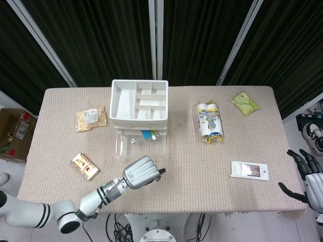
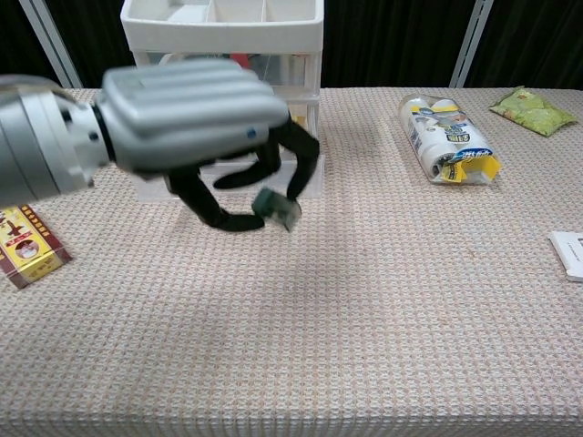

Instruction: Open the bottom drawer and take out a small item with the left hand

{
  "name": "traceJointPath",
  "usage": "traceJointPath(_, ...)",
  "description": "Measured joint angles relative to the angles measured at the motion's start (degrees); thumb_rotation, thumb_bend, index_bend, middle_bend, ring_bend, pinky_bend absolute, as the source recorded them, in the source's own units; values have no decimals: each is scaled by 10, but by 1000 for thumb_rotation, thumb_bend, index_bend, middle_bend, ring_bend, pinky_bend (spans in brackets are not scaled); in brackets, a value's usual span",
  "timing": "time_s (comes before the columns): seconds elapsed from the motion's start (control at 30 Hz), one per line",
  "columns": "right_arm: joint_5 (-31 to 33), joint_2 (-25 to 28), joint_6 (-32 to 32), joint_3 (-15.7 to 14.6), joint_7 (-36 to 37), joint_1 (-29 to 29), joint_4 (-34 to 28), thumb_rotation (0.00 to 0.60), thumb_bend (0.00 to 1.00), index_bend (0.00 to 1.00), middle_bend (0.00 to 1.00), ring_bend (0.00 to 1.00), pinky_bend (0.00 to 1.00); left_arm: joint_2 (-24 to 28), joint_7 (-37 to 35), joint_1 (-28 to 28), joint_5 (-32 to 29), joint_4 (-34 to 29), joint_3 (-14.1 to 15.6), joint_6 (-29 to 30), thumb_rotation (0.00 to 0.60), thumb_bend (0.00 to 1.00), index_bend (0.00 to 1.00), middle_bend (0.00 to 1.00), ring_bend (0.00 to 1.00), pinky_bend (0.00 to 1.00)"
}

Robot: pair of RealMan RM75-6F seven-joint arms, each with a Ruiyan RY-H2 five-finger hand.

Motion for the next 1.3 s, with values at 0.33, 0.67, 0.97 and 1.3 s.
traceJointPath(0.33, -2, 0, 4, 0, 0, -3, 1, 600, 134, 0, 146, 0, 110, -68, 55, 7, -51, 70, -5, -54, 600, 221, 292, 788, 903, 1000)
traceJointPath(0.67, -7, 6, 8, 1, -3, -2, -5, 600, 134, 0, 146, 0, 111, 0, 31, 57, -22, 5, -32, 65, 600, 117, 256, 694, 813, 1000)
traceJointPath(0.97, -20, 19, 10, 2, -16, 4, -15, 600, 134, 0, 146, 0, 111, 163, -48, 217, -9, -38, -28, 264, 600, 98, 368, 567, 525, 671)
traceJointPath(1.3, -16, 14, 1, 4, -23, 10, -25, 600, 138, 0, 139, 0, 102, 247, -208, 384, -49, 68, 31, 324, 600, 98, 270, 330, 271, 287)
